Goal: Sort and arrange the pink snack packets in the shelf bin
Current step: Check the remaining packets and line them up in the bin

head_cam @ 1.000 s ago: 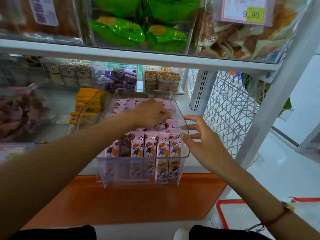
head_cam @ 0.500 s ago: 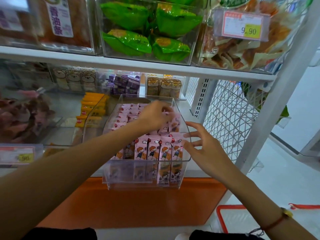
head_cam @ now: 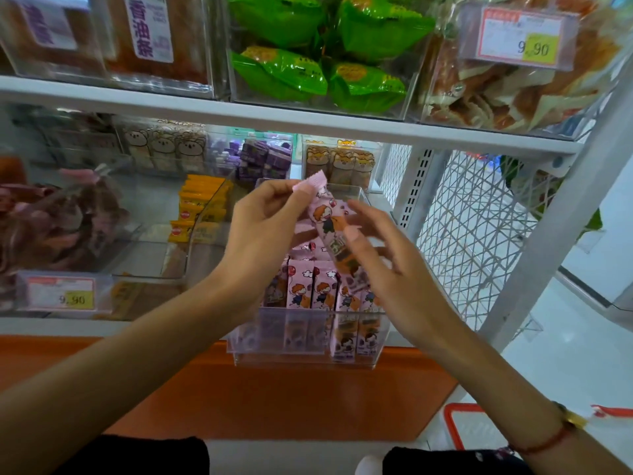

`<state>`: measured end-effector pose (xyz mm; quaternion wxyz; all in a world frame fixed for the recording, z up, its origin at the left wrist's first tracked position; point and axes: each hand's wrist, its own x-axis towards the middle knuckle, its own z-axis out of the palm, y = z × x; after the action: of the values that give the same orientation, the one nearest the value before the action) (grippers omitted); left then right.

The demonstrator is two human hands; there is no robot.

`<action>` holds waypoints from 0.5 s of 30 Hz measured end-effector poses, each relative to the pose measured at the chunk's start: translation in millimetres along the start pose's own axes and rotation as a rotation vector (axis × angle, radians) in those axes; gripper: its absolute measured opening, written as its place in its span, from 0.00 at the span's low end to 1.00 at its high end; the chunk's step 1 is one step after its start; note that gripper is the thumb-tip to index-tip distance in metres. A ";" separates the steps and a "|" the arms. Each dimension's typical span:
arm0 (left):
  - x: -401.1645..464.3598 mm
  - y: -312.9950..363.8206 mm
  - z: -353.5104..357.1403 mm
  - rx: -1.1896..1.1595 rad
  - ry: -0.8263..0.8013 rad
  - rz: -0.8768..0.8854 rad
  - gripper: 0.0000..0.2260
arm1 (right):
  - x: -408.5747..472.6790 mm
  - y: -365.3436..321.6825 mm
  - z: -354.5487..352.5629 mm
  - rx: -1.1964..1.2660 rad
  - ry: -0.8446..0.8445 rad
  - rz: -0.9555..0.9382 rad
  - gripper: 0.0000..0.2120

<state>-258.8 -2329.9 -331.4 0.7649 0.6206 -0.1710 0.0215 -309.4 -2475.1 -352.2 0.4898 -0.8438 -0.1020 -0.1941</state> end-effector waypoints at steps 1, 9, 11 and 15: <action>-2.5 -0.7 -1.4 -0.011 -0.006 -0.008 0.08 | 0.6 -0.8 5.0 0.024 -0.048 -0.001 0.25; -4.5 -13.2 -8.6 0.064 0.054 -0.051 0.16 | 8.9 0.2 19.4 0.049 0.004 0.002 0.18; -6.1 -16.8 -6.1 0.126 0.039 -0.075 0.24 | 8.4 -1.4 21.2 0.008 0.052 -0.049 0.19; -5.1 -18.3 -7.2 0.126 0.042 -0.053 0.23 | 8.4 -3.0 19.9 -0.020 0.036 -0.054 0.22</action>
<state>-257.4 -2326.3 -351.3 0.7281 0.6711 -0.1371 0.0250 -298.3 -2456.6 -355.1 0.4779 -0.8419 -0.1138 -0.2235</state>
